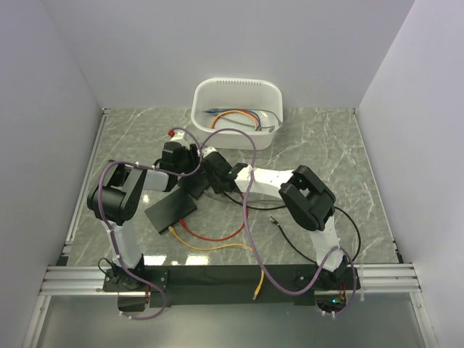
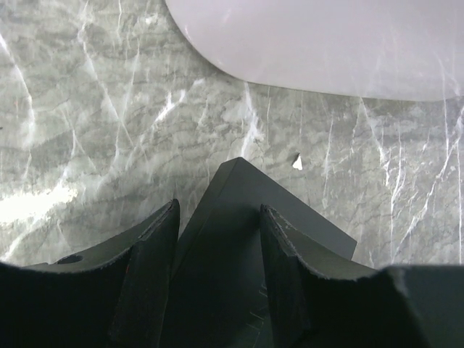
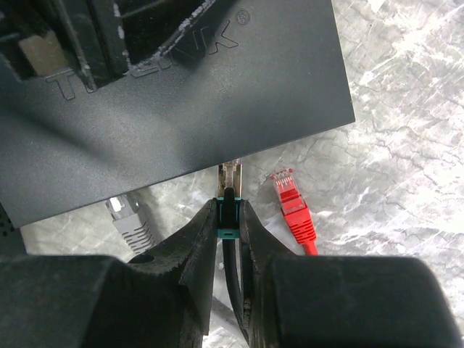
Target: Insert the plug into the switch port
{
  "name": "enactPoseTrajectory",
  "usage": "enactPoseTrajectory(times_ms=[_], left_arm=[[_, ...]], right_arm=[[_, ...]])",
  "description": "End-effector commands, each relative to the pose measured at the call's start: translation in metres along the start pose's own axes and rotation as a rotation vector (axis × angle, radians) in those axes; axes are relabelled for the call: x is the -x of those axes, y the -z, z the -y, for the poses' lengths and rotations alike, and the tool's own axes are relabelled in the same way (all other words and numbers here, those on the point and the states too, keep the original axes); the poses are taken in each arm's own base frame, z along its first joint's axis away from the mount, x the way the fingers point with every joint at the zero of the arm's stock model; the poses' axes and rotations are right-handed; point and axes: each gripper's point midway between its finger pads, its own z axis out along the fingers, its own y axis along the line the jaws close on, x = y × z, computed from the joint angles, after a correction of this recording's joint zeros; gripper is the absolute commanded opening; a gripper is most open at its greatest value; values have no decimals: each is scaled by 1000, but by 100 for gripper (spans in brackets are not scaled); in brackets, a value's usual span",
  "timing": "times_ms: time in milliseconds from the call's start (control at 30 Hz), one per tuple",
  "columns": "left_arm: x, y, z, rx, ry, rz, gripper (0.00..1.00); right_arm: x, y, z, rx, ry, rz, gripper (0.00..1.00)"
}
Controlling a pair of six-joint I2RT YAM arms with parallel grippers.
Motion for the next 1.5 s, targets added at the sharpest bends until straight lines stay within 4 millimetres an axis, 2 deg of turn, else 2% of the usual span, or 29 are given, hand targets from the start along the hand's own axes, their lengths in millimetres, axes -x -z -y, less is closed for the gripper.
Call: enactPoseTrajectory(times_ms=[0,133,200,333,633,767,800,833,1033,1233,1367,1467], left_arm=[[-46,2,10,-76,-7,-133,54],[-52,2,14,-116,-12,-139,58],[-54,3,17,-139,-16,-141,60],[-57,4,24,-188,-25,-146,60],[-73,8,30,-239,-21,-176,59],[-84,11,34,-248,-20,-190,59],[-86,11,34,-246,-18,-190,59],[-91,14,34,-249,-15,-199,58],[-94,18,37,-236,-23,-202,58],[-97,19,40,-227,-24,-208,58],[-101,21,39,-219,-8,-225,58],[-104,21,40,-221,2,-235,58]], right_arm=[[47,4,-44,164,40,173,0],[59,9,-31,231,30,238,0],[65,17,-31,281,44,266,0],[78,21,-29,342,55,290,0],[80,5,-26,330,33,270,0],[88,4,-17,358,-46,261,0],[92,4,-10,361,-71,263,0],[96,8,-14,400,-81,265,0],[119,18,-8,449,-171,241,0],[149,43,-14,497,-210,285,0],[158,48,-19,517,-241,313,0],[159,43,-20,501,-249,339,0]])
